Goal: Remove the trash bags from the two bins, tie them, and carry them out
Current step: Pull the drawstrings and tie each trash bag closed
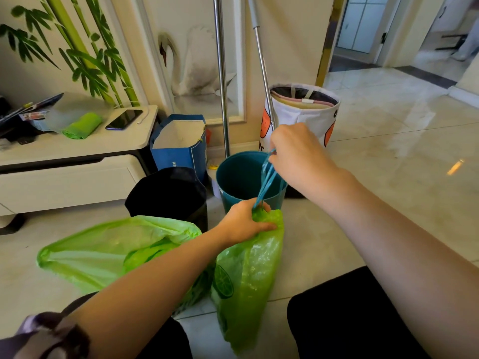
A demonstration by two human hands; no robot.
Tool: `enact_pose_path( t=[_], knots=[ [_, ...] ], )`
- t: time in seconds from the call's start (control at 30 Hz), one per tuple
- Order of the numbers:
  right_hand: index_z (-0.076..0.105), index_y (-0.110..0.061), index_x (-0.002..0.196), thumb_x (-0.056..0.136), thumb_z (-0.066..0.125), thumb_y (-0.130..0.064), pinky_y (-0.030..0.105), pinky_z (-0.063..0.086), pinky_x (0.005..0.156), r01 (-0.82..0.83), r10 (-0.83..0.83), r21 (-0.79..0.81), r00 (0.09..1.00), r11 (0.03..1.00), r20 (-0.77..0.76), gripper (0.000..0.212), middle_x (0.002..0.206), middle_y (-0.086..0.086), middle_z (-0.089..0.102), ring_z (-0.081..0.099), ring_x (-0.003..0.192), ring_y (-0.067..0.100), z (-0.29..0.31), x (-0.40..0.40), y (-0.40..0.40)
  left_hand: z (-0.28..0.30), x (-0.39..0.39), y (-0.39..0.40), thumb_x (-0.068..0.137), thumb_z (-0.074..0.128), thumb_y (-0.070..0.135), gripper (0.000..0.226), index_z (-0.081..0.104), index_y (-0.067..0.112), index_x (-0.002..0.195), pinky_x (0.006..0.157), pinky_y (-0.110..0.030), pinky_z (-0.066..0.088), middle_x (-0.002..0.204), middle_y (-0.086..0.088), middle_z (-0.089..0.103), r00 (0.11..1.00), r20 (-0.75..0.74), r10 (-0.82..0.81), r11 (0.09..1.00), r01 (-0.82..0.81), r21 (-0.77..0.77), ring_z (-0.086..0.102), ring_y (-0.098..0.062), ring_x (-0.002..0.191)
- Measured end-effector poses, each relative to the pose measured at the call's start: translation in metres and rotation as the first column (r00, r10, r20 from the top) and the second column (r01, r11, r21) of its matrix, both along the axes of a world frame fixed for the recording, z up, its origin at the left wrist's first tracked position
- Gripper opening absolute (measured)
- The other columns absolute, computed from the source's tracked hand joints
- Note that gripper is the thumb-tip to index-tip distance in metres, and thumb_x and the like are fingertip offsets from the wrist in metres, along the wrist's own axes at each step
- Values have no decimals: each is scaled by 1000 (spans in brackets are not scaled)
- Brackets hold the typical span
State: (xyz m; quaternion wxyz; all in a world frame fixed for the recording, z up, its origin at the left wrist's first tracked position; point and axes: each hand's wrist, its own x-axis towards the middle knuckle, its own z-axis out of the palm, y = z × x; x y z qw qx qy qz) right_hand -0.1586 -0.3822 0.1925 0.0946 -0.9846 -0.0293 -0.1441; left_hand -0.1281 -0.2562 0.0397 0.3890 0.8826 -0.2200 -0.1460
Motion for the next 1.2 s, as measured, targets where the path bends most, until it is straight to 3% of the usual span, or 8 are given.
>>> enact_pose_path(
  t=[0.1, 0.2, 0.43, 0.53, 0.67, 0.87, 1.0, 1.2],
  knots=[
    [54, -6, 81, 89, 63, -16, 23, 32, 46, 92, -89, 51, 994, 994, -67, 16, 65, 5, 43, 46, 56, 17, 2, 1, -9, 0, -1, -4, 72, 78, 42, 38, 62, 20, 99, 64, -27, 58, 100, -4, 69, 998, -47, 37, 996, -41, -75, 68, -19, 78],
    [64, -3, 85, 89, 62, -26, 21, 45, 49, 112, -42, 303, 973, 946, -228, 24, 75, 9, 65, 66, 64, 18, 1, 4, -13, 1, -3, -3, 70, 79, 44, 43, 63, 20, 101, 62, -19, 56, 96, -1, 68, 997, -70, 22, 995, -29, -98, 69, -18, 82],
    [67, 3, 92, 92, 59, -23, 30, 61, 70, 147, 157, 836, 951, 528, -267, 27, 77, 8, 68, 72, 72, 17, 4, 0, -6, 3, -3, -7, 64, 81, 49, 43, 66, 27, 97, 79, -21, 54, 100, 8, 69, 997, -66, 47, 980, -59, -188, 65, -5, 92],
    [64, 8, 97, 95, 54, -22, 27, 59, 63, 115, 148, 897, 970, 426, -195, 31, 67, 4, 56, 57, 55, 13, 5, -2, 0, 8, 2, -8, 69, 82, 36, 24, 67, 31, 86, 71, -21, 53, 89, 6, 69, 995, -79, 66, 973, -82, -217, 67, -8, 84],
    [68, -3, 86, 93, 54, -23, 24, 41, 49, -53, 73, 859, 997, 509, 18, 25, 55, 0, 48, 44, 47, 12, 10, -1, 1, 16, 7, -5, 81, 71, 20, 9, 64, 25, 82, 72, -27, 56, 81, 4, 66, 994, -43, 98, 971, -105, -214, 65, -11, 78],
    [66, 1, 90, 93, 54, -13, 17, 37, 45, -109, 94, 924, 992, 368, 80, 19, 58, 1, 50, 45, 48, 8, 9, 0, 1, 14, 9, 2, 84, 53, 0, 43, 63, 25, 118, 80, -29, 57, 103, -1, 67, 1000, -10, -24, 979, 22, -202, 65, -16, 91],
    [66, 2, 87, 91, 53, -8, 17, 38, 47, -105, 63, 961, 994, 257, 92, 16, 60, 3, 50, 47, 53, 11, 8, 4, -6, 22, 3, 0, 77, 49, -14, 39, 68, 18, 85, 76, -28, 57, 93, -2, 65, 991, -130, -21, 958, -17, -287, 63, -14, 86],
    [66, 5, 91, 91, 54, -10, 16, 41, 49, -119, 17, 967, 993, 225, 119, 20, 60, 2, 51, 48, 55, 10, 8, 7, -10, 26, -3, -7, 79, 69, 14, 12, 58, 13, 74, 69, -26, 51, 78, -5, 57, 977, -203, -72, 943, 0, -333, 57, -12, 72]
  ],
)
